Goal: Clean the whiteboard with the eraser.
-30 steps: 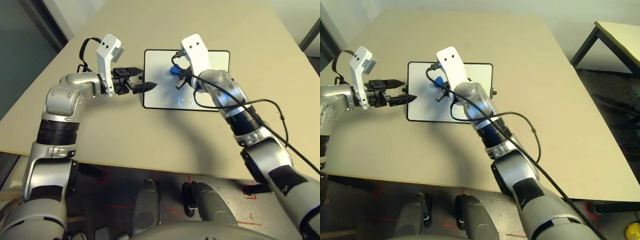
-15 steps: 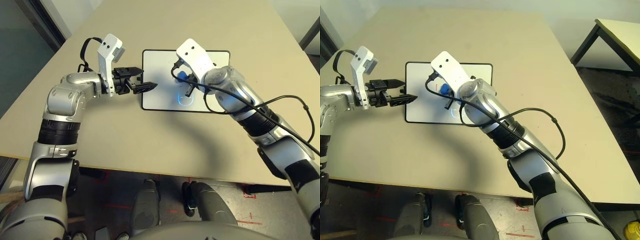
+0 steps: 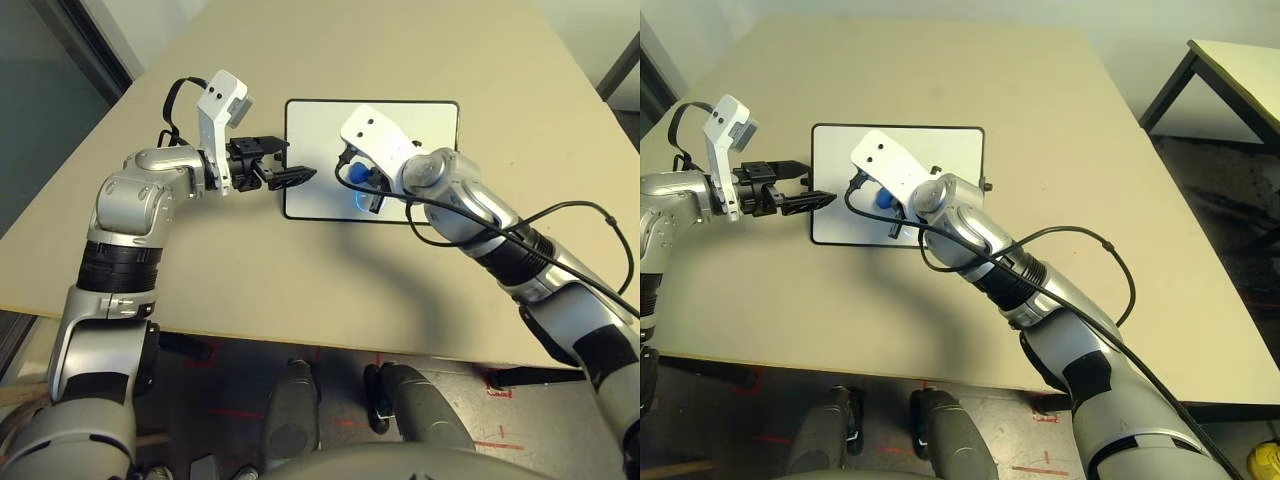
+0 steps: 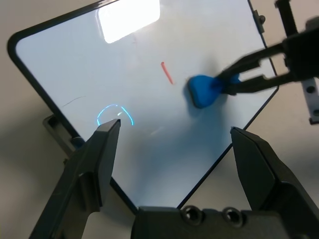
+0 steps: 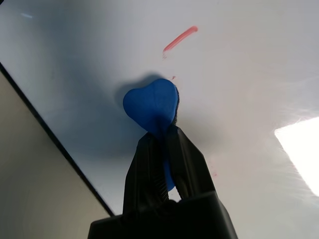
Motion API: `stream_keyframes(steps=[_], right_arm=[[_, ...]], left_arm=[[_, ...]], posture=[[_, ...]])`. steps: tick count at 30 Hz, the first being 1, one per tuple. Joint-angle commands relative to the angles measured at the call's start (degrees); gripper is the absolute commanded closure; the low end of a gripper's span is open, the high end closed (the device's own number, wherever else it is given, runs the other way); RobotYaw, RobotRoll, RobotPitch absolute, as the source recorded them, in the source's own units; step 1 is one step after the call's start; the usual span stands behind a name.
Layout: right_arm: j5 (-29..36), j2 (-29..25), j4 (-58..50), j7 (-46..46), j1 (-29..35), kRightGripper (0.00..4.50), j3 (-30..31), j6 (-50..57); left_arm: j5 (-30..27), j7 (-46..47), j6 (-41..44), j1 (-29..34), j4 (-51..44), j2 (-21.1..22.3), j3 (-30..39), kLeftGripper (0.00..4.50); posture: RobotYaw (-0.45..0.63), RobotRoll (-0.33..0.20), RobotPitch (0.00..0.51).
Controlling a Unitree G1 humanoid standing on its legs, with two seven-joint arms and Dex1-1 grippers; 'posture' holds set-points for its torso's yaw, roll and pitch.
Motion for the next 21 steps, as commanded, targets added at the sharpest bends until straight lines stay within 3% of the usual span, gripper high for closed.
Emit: stream_keyframes(steps=[1,12,21], right_arm=[[-1.63,-0.57,4.48,-1.3,0.18,4.4,-1.55,-0.5],[-4.11,-2.43,-2.68,1.01,9.4,4.4,2.38,1.6],[-4.7,-1.44,1.51,0.3,4.95,4.4,-1.78,-0.06]], left_arm=[[-0.31,-0.04,0.3,0.28,-0.6,-0.23,-0.12,0.0],[-0.09,-0.41,0.01,-0.19,-0.07,-0.37,-0.36,0.0],[0.13,-0.7,-0.04,-0.76,0.39,-0.61,-0.7,0.0]], posture=[[-0.03,0.0,0.148],[-0.03,0.0,0.151],[-0.03,0.0,0.152]])
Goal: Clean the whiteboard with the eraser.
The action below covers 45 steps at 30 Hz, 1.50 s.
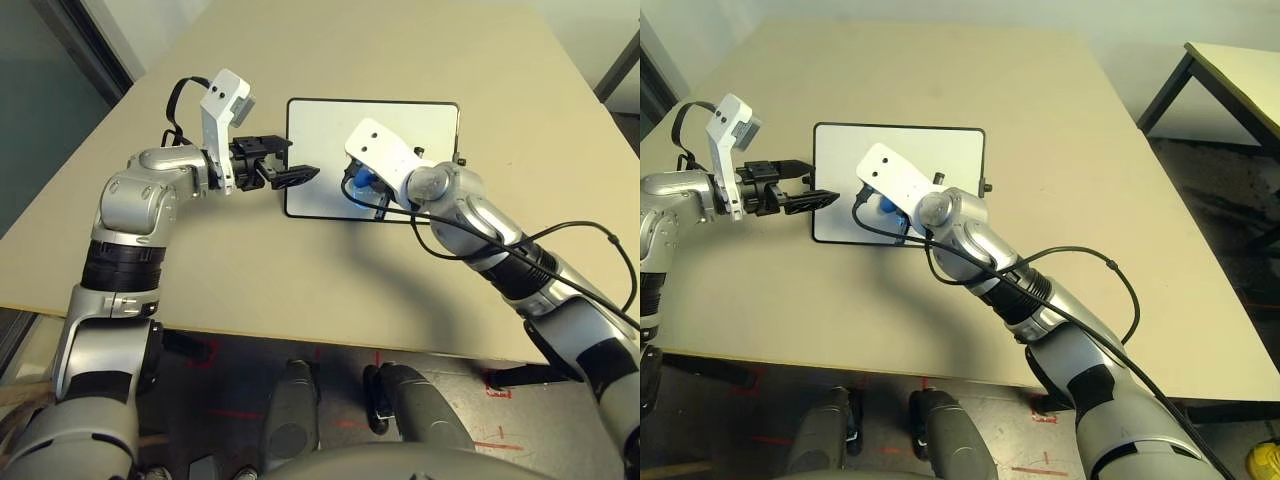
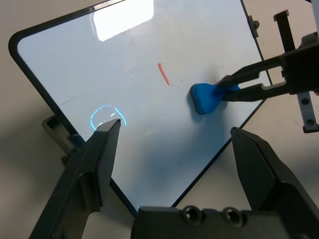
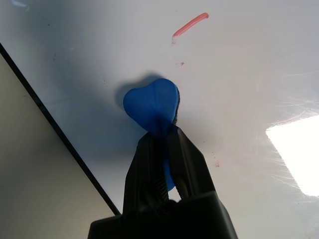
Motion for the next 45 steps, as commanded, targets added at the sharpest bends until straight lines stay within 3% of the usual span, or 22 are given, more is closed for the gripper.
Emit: stream_keyframes(steps=[1,9,20,26,38,45], right_arm=[[-0.25,-0.09,5.91,-0.08,-1.48,4.4,-2.15,1.15],[0.51,2.73,6.66,0.01,-8.11,4.4,-5.85,0.86],[-1.54,2.75,-0.54,2.83,-1.18,4.42,0.07,3.09],[-2.35,2.56,-3.13,4.48,-0.49,4.42,2.24,3.84],[-1.6,6.46,10.24,0.73,-11.25,4.42,-4.51,-3.0],[-2.17,6.79,9.42,1.43,-8.68,4.42,-3.23,-3.57]], left_arm=[[0.05,-0.36,-0.06,-0.32,0.3,-0.27,-0.7,0.0],[0.0,-0.3,-0.06,-0.19,0.13,-0.73,-0.67,0.0],[-0.01,0.01,0.06,0.23,-0.37,-0.97,-0.34,0.0],[0.01,0.14,-0.04,0.07,-0.19,-1.11,-0.4,0.0],[-0.12,0.41,-0.05,0.26,-0.37,-1.67,-0.51,0.0],[-0.23,0.54,0.17,0.46,-0.71,-1.71,-0.4,0.0]], posture=[[-0.03,0.0,0.152],[-0.04,0.0,0.145],[-0.03,0.0,0.145],[-0.03,0.0,0.143],[-0.03,0.0,0.14],[-0.02,0.0,0.14]])
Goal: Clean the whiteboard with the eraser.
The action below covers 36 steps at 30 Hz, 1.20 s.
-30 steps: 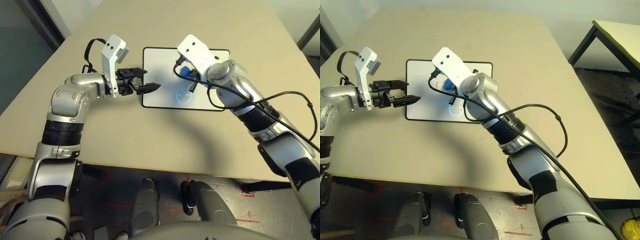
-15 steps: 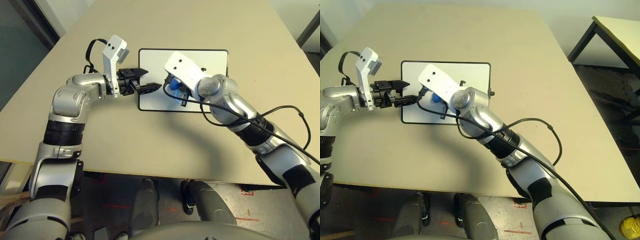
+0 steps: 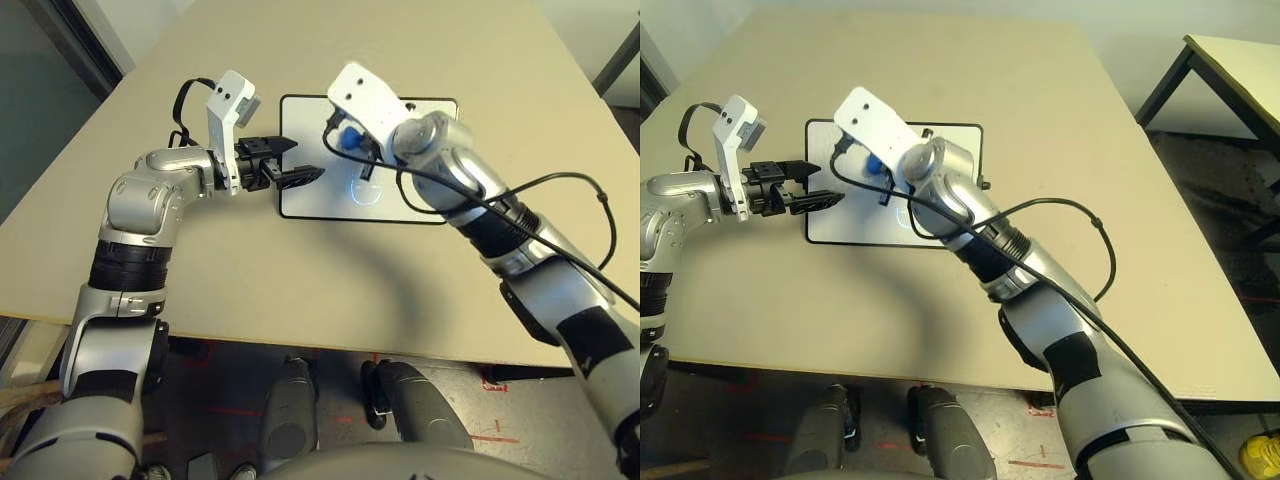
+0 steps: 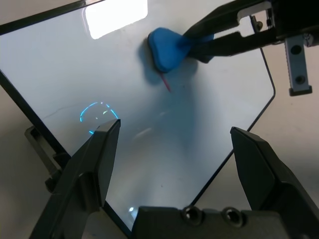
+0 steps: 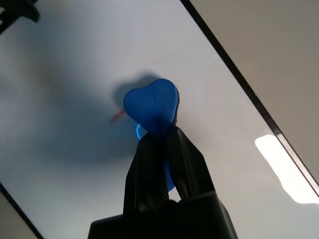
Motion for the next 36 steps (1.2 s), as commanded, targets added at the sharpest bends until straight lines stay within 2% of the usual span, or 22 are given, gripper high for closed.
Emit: stream_keyframes(steps=[1,5,11,21,25,36], right_arm=[[-0.38,-0.19,-2.33,1.23,4.14,4.42,1.93,0.37],[-1.61,-1.46,-5.75,2.33,8.58,4.42,4.36,0.93],[-2.83,-2.11,-7.67,3.77,9.95,4.42,5.09,1.76],[-2.05,0.35,0.47,0.04,2.92,4.42,-1.13,-1.64],[-1.83,1.34,1.95,-1.21,2.14,4.42,-2.43,-2.57],[-3.66,-0.05,-8.75,3.16,10.46,4.42,3.57,0.92]], left_arm=[[-0.21,0.08,0.24,0.48,-0.71,-0.18,-0.33,0.0],[-0.19,0.02,0.24,0.4,-0.66,-0.07,-0.3,0.0],[-0.06,-0.2,0.03,0.07,-0.28,0.03,-0.4,0.0],[0.06,-0.39,-0.44,0.1,0.07,-0.19,-0.57,0.0],[0.08,-0.4,-0.64,0.18,0.21,-0.23,-0.55,0.0],[0.21,-0.64,-1.11,0.07,0.82,-0.1,-0.56,0.0]], posture=[[-0.02,0.0,0.14],[-0.02,0.0,0.14],[-0.03,0.0,0.137],[-0.03,0.0,0.135],[-0.03,0.0,0.134],[-0.03,0.0,0.137]])
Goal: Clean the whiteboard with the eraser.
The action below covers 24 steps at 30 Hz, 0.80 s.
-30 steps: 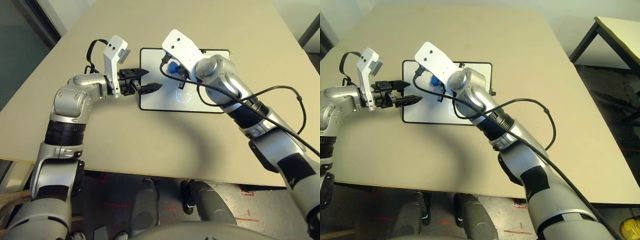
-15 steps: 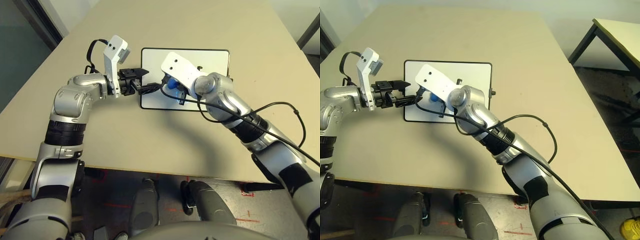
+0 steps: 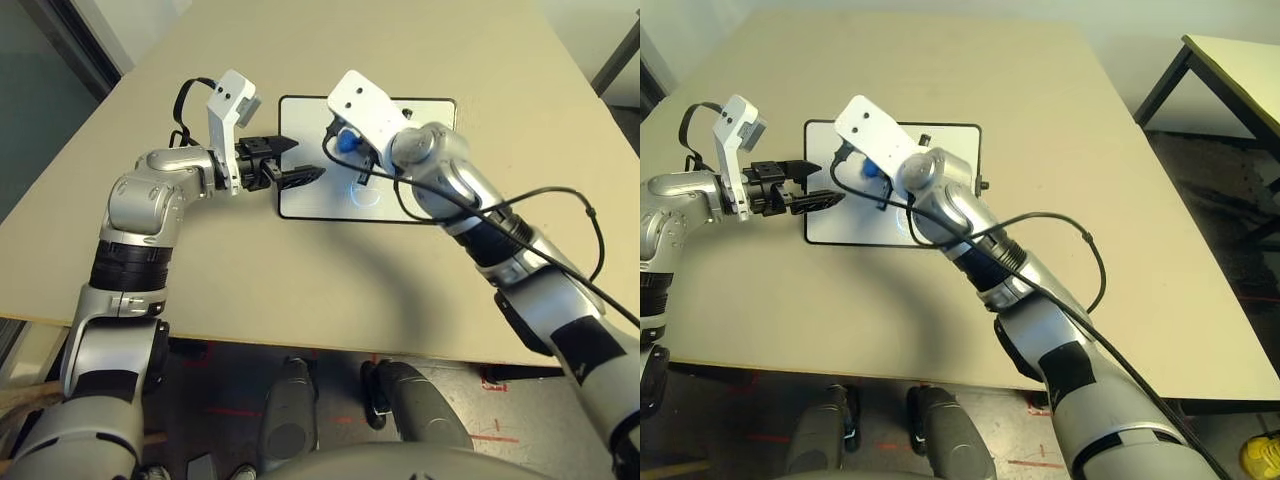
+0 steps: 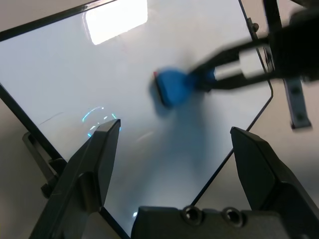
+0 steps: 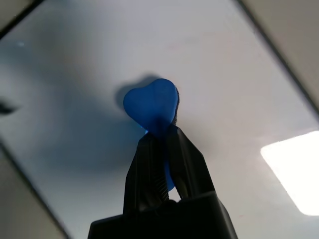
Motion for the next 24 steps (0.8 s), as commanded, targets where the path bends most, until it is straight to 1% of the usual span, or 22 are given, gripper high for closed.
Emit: stream_keyframes(steps=[1,5,12,15,18,24], right_arm=[[-0.92,-0.75,-2.19,2.09,2.56,4.42,3.38,1.82],[-0.98,-0.35,-0.97,1.55,1.58,4.42,2.38,1.72],[0.42,1.91,8.85,-2.75,-6.03,4.42,-3.75,-2.29],[0.64,2.45,10.9,-3.85,-7.42,4.42,-5.06,-3.68],[0.55,2.51,11.41,-4.0,-7.38,4.42,-5.22,-4.29],[-0.2,1.44,5.97,-1.57,-2.28,4.42,-2.01,-1.88]], left_arm=[[0.16,-0.49,-0.45,0.05,0.71,0.01,-0.56,0.0],[0.17,-0.54,-0.52,0.1,0.81,0.01,-0.63,0.0],[0.21,-0.66,-0.59,0.0,1.01,-0.04,-0.66,0.0],[0.23,-0.68,-0.54,-0.04,1.01,-0.05,-0.67,0.0],[0.19,-0.69,-0.44,-0.03,0.93,0.0,-0.64,0.0],[0.07,-0.59,-0.03,-0.02,0.49,0.03,-0.64,0.0]], posture=[[-0.03,0.0,0.138],[-0.03,0.0,0.14],[-0.03,0.0,0.139],[-0.03,0.0,0.14],[-0.03,0.0,0.14],[-0.03,0.0,0.144]])
